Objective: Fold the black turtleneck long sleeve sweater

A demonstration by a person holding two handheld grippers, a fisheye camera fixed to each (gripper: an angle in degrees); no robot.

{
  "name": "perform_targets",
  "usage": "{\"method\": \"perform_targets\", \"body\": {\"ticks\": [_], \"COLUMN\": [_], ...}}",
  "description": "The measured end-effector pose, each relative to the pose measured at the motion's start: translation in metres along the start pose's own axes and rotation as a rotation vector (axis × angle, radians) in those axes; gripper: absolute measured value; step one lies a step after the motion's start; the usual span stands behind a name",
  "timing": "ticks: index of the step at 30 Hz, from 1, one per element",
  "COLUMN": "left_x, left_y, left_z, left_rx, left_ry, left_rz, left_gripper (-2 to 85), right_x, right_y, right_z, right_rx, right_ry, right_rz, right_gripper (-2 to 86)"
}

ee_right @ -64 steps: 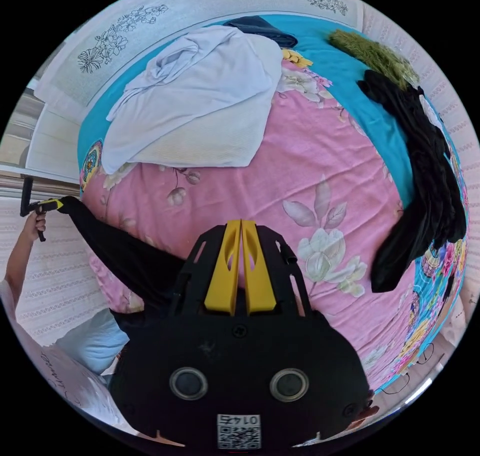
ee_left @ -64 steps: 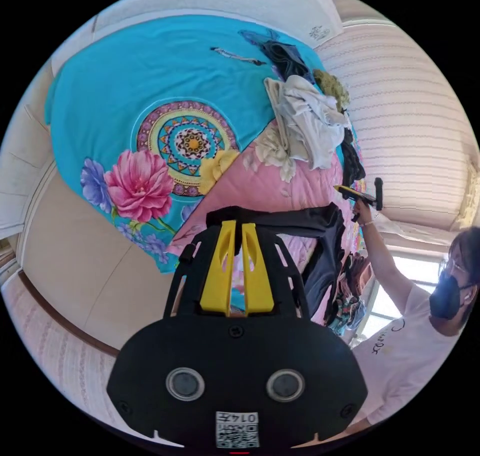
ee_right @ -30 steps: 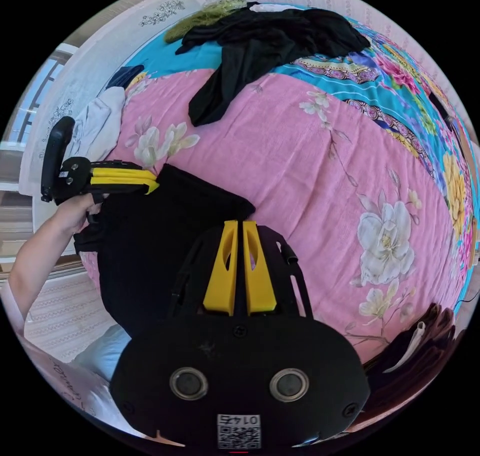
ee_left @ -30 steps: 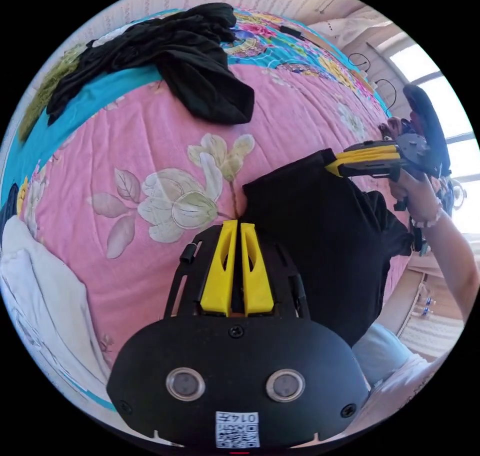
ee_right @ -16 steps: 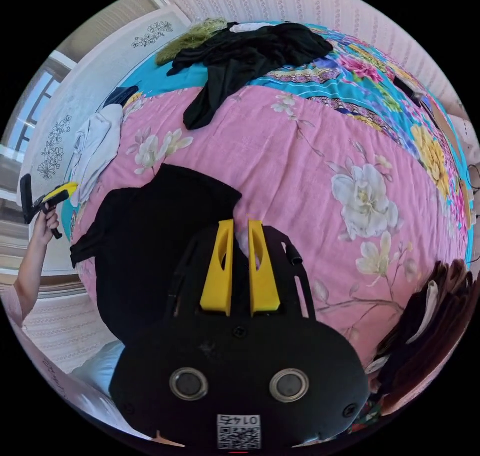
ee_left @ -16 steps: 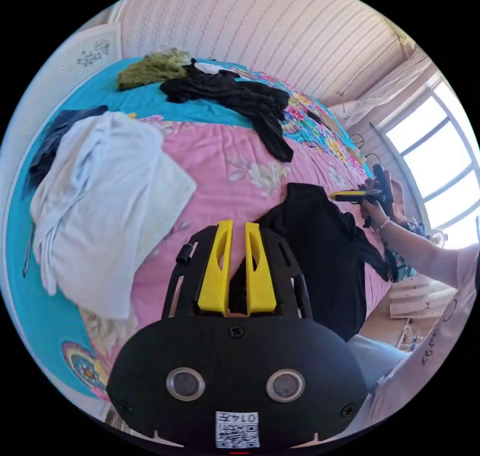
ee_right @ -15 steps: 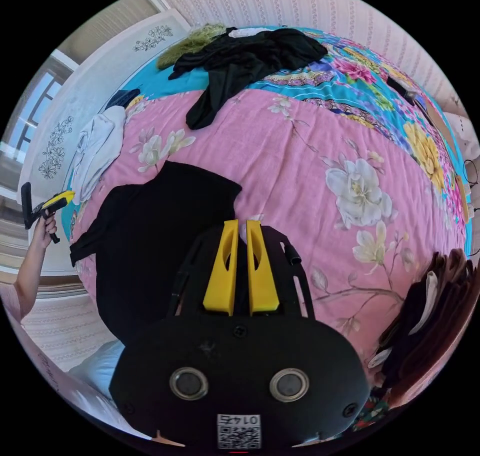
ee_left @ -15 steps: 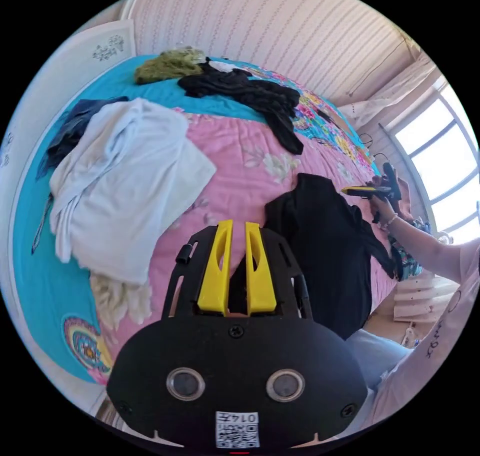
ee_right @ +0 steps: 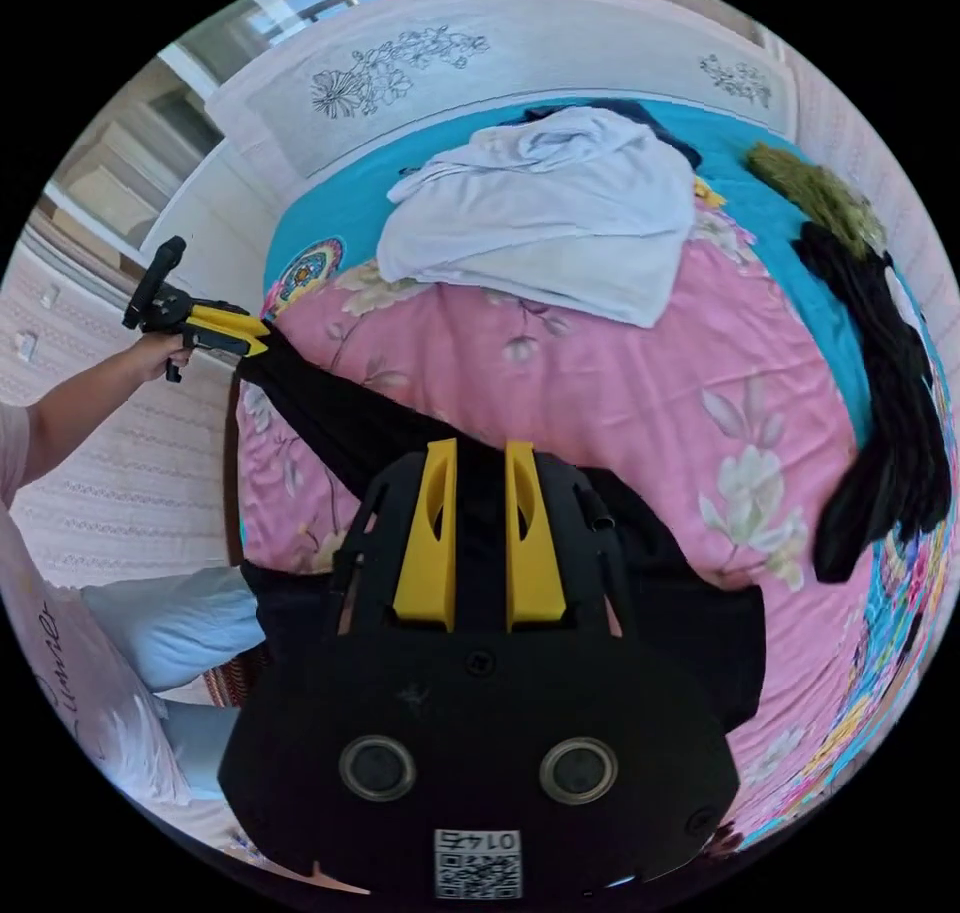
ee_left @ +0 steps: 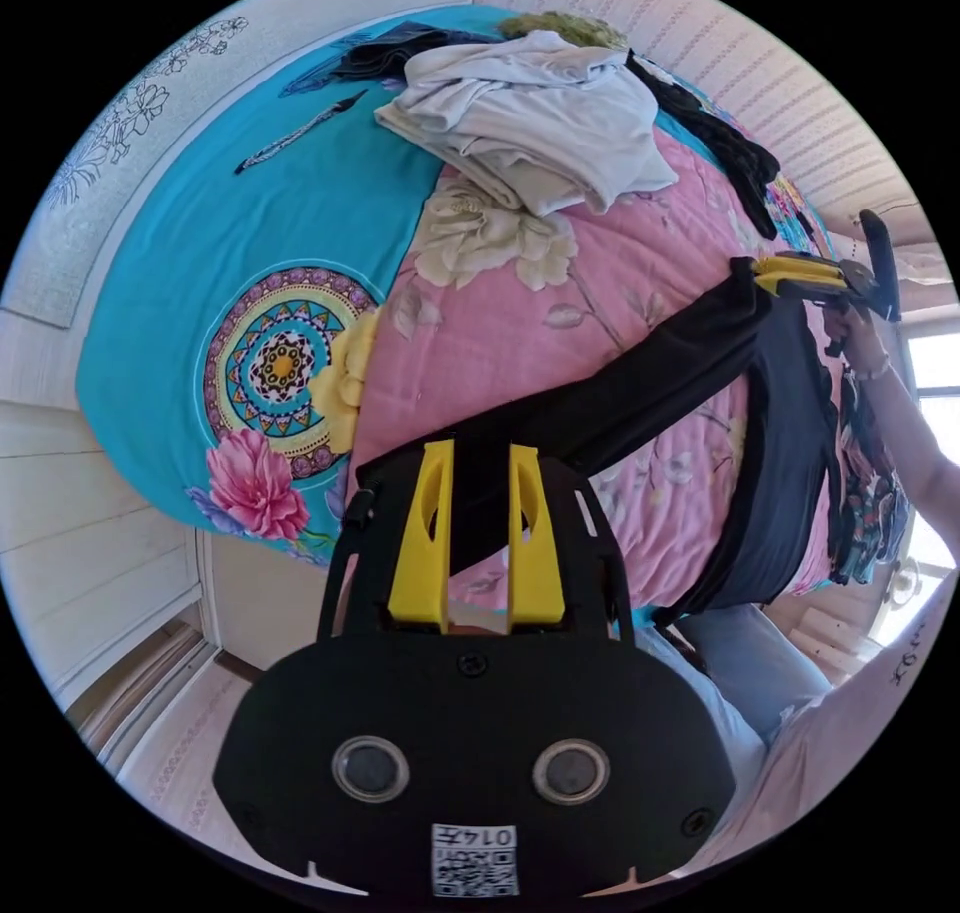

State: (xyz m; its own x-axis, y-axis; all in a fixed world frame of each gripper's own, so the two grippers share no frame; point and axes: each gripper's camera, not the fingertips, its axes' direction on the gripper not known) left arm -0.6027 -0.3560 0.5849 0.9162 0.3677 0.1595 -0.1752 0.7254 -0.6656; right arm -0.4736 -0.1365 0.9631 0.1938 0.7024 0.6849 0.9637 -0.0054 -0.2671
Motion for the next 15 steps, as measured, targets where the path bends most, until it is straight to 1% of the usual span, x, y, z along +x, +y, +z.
{"method": "perform_targets", "body": {"ticks": [2,4,6,8,12,15], "left_x": [-0.006,-0.007,-0.006,0.0,0.009,0.017], "left_y": [0.018,0.028,0.036,0.045,0.058,0.055], "left_z": [0.006,0.014,0.018,0.014,-0.007,-0.027], "left_rx": [0.012,0.024,0.043,0.068,0.1,0.154], "left_ry": [0.049,0.083,0.11,0.12,0.127,0.135], "left_rz": [-0.048,-0.076,-0.082,-0.073,-0.046,-0.009], "left_gripper": [8.6,8.2,6.4,0.5,-0.8,-0.9], "right_x": [-0.006,-0.007,-0.009,-0.011,-0.007,0.005], "right_y": [-0.012,-0.012,-0.008,0.0,0.016,0.029], "right_z": [0.042,0.068,0.075,0.078,0.076,0.078], "right_rx": [-0.127,-0.197,-0.19,-0.169,-0.107,-0.052], "right_ry": [0.003,0.006,0.009,0.014,0.019,0.015], "right_rz": [-0.031,-0.022,-0.028,-0.033,-0.015,0.041], "right_gripper": [7.1,5.9,3.7,0.8,-0.3,-0.5]}}
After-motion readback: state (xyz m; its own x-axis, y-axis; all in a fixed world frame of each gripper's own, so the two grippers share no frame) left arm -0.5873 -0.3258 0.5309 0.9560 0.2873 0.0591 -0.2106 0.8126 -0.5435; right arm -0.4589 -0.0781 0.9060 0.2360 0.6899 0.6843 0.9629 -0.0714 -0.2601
